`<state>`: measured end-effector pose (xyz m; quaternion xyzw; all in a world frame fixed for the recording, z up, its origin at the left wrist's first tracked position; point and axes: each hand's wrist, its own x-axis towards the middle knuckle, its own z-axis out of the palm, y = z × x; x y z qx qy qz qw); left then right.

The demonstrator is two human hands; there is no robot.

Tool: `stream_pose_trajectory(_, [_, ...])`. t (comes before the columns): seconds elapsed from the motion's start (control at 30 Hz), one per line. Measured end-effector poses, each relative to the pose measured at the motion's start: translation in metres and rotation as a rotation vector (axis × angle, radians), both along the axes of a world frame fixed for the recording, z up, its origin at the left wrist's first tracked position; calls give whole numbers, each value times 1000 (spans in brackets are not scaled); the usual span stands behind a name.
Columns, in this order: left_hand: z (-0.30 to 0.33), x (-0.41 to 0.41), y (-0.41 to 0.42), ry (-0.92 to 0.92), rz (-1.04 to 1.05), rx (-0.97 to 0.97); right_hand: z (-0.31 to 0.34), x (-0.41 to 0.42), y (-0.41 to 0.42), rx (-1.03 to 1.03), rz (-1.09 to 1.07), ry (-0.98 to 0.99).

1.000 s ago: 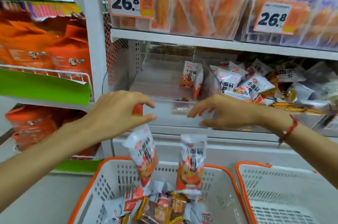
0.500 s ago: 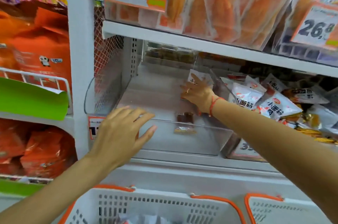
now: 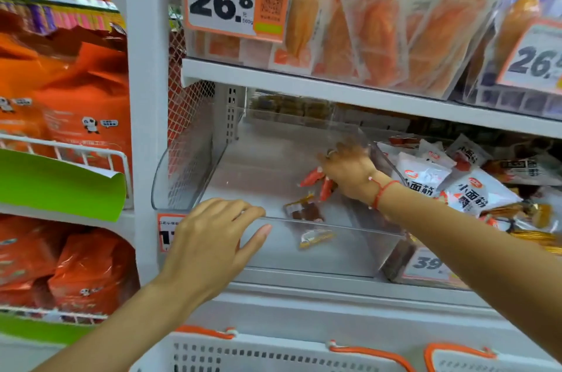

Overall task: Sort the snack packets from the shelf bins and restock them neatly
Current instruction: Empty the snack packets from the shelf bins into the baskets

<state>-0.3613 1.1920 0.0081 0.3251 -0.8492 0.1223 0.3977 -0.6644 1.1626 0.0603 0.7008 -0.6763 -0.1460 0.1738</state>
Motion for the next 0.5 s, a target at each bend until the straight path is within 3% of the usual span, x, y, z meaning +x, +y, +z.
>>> stream_pose_trajectory(0.03, [1,-1,-1,-7,8,9,5,3,2,-12,-16,-13])
stream_pose_trajectory(0.13, [8,-1,1,-31,15,104,34,42,50,-382,125,23])
stream_pose_trajectory(0.2, [18,-3,4,-16,46,219,45,51,87,-645,282,-96])
stream_pose_trajectory(0.33, [44,-22,-19,-61,85,382,26,25,137,-827,313,-362])
stream_pose_trajectory(0.5, [60,-90,-88,-627,-93,826,-12,4,142,-891,307,-547])
